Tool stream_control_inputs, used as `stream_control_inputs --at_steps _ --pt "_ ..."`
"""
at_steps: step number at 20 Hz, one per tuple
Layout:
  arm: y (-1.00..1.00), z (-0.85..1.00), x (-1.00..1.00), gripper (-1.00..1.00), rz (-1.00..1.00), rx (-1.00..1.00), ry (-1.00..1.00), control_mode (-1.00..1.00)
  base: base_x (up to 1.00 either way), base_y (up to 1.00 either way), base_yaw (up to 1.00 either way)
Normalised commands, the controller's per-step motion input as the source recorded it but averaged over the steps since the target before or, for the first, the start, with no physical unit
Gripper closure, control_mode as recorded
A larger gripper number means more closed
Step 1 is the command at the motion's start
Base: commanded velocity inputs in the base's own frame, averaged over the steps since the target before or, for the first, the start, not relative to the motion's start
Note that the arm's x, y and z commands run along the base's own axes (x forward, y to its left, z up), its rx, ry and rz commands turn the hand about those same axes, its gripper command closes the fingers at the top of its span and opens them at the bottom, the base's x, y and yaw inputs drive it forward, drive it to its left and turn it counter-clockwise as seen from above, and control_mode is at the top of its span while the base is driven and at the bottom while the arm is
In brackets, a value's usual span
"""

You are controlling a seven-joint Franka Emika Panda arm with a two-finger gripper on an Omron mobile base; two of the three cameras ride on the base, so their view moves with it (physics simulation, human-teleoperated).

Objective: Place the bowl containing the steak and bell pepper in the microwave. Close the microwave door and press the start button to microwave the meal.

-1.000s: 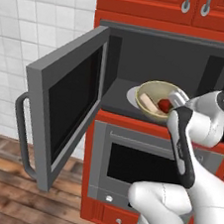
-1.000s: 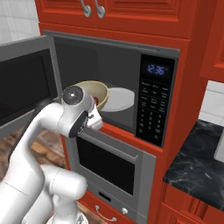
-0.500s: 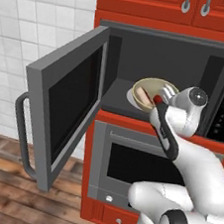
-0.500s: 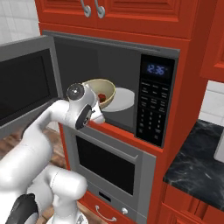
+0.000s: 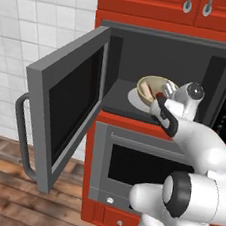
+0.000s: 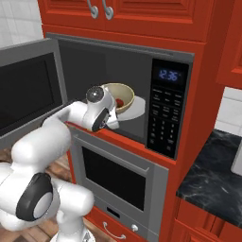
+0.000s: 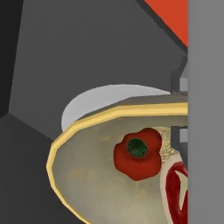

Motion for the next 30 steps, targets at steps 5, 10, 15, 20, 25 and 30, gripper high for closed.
stream_control_inputs --at_steps 5,10,15,20,25,30 --pt "-0.1 -0.2 0.31 1.0 0.0 0.02 0.02 -1.0 0.0 0.0 0.0" --pt "0.0 -0.4 0.32 1.0 -0.02 0.0 0.02 -1.0 0.0 0.0 0.0" --pt "0.0 -0.17 0.35 1.0 -0.06 0.0 0.04 -1.0 0.0 0.0 0.0" --pt "0.0 0.2 0.04 -1.0 -0.06 0.0 0.02 -1.0 0.0 0.0 0.0" --pt "0.0 0.49 -0.22 -1.0 -0.04 0.0 0.0 -1.0 0.0 0.0 0.0" --pt "0.0 0.28 -0.65 -1.0 -0.02 -0.02 -0.06 -1.0 0.0 0.0 0.0"
